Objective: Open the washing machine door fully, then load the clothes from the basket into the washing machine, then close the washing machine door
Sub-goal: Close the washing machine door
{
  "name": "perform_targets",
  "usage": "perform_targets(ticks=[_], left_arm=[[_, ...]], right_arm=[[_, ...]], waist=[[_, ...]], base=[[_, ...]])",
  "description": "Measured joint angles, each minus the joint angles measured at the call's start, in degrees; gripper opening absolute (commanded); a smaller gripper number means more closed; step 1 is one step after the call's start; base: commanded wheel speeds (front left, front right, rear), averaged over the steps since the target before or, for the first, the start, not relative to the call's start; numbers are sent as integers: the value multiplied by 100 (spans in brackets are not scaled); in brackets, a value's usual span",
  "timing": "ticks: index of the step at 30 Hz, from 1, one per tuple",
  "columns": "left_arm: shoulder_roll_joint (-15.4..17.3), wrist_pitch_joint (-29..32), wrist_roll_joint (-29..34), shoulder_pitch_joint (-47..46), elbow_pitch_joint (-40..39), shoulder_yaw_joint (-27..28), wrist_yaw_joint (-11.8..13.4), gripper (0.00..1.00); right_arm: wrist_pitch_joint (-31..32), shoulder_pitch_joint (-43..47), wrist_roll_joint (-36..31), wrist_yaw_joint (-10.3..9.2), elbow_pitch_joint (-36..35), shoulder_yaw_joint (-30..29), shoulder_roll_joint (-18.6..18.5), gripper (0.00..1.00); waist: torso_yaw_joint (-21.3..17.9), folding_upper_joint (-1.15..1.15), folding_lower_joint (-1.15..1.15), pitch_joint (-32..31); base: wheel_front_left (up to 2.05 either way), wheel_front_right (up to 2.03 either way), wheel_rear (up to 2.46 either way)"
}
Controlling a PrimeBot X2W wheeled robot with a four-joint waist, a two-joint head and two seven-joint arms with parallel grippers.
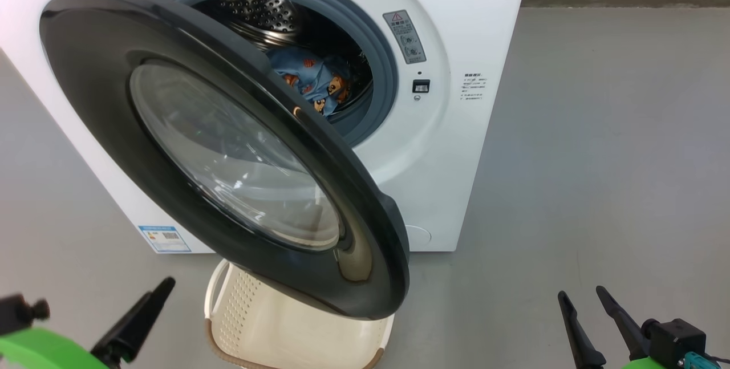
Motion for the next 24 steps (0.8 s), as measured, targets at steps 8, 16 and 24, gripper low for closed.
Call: perform_targets(ticks=[8,16,24], left_arm=[[232,-1629,178,236,382,-639,0,100],[526,-2994,964,216,1060,-1626,-1,100],[-110,-3040,2775,86,1468,-1028,-1,100]], right_arm=[[0,41,3,0,-3,-34,-13,100],[0,38,3,0,24,-69,-19,100],[0,34,3,0,24,-169,-14,100]], waist=[[-55,0,0,-33],[-139,0,0,-4],[-184,0,0,45]], base=[[0,0,0],[0,0,0],[0,0,0]])
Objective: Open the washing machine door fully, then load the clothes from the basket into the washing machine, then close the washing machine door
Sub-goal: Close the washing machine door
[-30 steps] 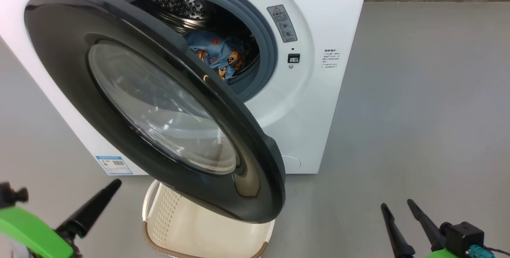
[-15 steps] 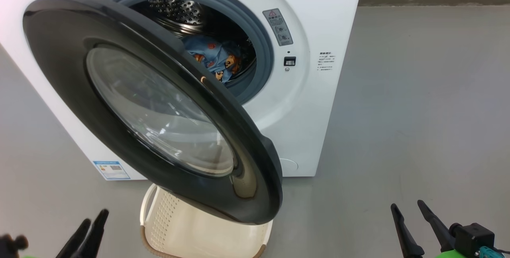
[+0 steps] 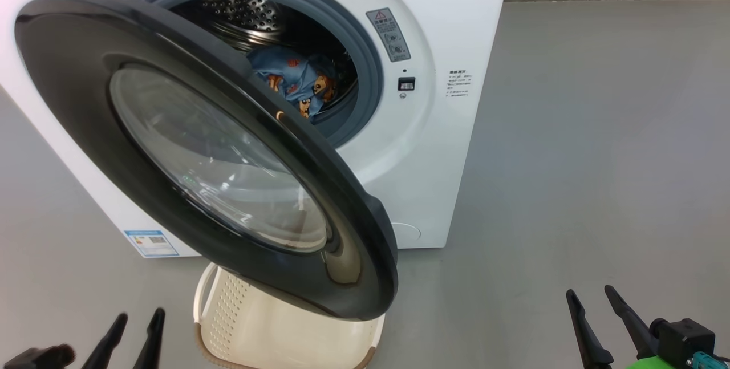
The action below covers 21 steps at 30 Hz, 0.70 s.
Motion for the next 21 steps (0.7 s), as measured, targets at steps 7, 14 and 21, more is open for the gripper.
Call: perform_targets(ticks=[7,14,21], left_arm=[[-628,0,1522,5,-394,679,-1,100],[-865,-1,1984,6,-594,896,-5,100],[-1058,-25,2165,17,-483,951,-7,100]], right_arm=[[0,0,0,0,-4,-22,11,100],[0,-4,0,0,-21,-43,41,100],[0,-14,-1,0,-26,-41,126,100]], waist=[[-67,0,0,43],[-104,0,0,125],[-131,0,0,206]], base=[[0,0,0],[0,0,0],[0,0,0]])
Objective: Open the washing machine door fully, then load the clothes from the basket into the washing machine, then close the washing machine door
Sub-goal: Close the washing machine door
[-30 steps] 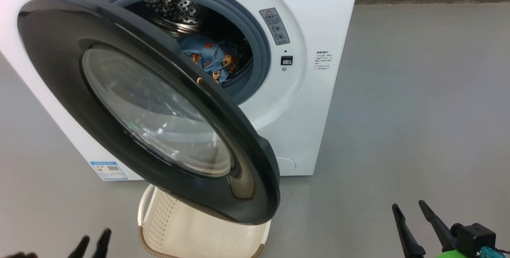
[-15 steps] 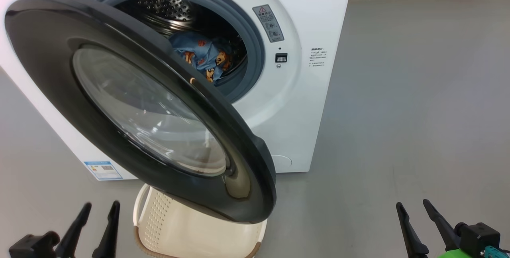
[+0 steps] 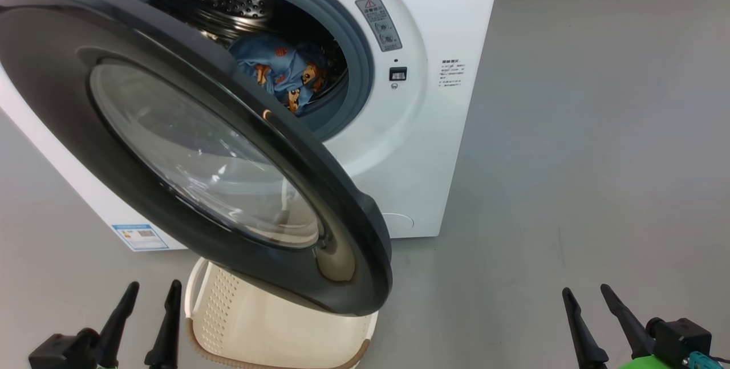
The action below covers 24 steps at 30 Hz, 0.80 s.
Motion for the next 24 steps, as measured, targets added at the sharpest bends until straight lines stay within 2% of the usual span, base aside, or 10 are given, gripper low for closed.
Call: perform_targets(ticks=[6,14,15,17,18,24], left_arm=[[-116,-10,35,7,67,68,0,100],[-114,-10,35,7,75,26,0,100],[-114,-10,35,7,75,13,0,100],[-116,-10,35,8,75,-14,0,100],[-120,-10,35,8,74,-21,0,100],[-172,-11,78,33,-16,12,0,100]], right_arm=[[0,-1,-1,0,2,1,26,100],[0,-62,-7,0,3,42,33,100],[0,-127,-7,0,0,58,35,85],[0,-296,-5,1,-27,113,37,7],[0,-381,-5,0,-48,167,37,0],[0,-860,45,0,-374,394,58,0]], waist=[[30,0,0,-1],[113,0,0,-39],[124,0,0,-43],[147,0,0,-48],[160,0,0,-51],[279,0,0,-72]], base=[[0,0,0],[0,0,0],[0,0,0],[0,0,0],[0,0,0],[0,0,0]])
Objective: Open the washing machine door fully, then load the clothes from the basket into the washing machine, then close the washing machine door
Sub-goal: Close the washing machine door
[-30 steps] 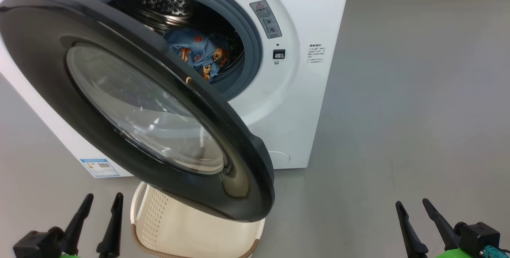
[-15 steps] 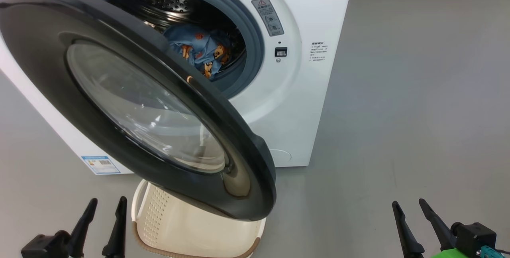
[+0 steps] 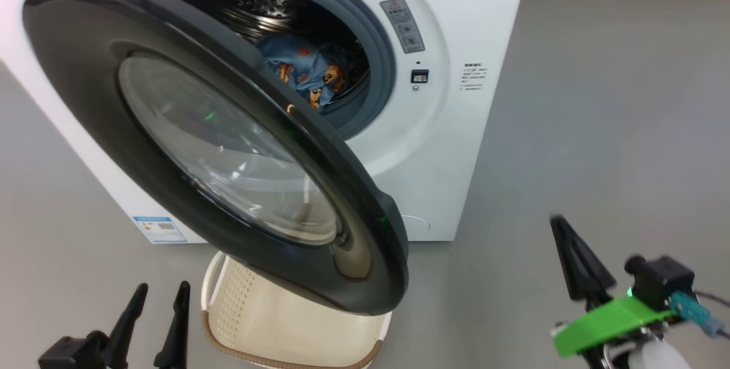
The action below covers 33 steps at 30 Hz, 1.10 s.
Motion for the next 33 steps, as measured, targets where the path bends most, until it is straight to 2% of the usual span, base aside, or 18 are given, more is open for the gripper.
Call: perform_targets(ticks=[6,11,20,26,33], left_arm=[[-123,-3,18,79,-110,81,0,100],[-152,-3,56,83,-187,109,0,100],[-192,-3,60,96,-219,129,0,100],[-219,-4,101,99,-275,175,0,100],[-259,-3,101,101,-276,213,0,100]], right_arm=[[-1,-336,-1,0,-793,409,33,0],[-1,-447,-7,0,-1377,1074,42,0],[-1,-450,0,0,-1836,2178,41,0],[-1,-441,29,0,-1847,2719,5,0],[-1,-396,247,0,-1223,2994,0,0]], waist=[[191,0,0,-8],[325,0,0,-16],[478,0,0,-14],[552,0,0,28],[562,0,0,53]], base=[[0,0,0],[0,0,0],[0,0,0],[0,0,0],[0,0,0]])
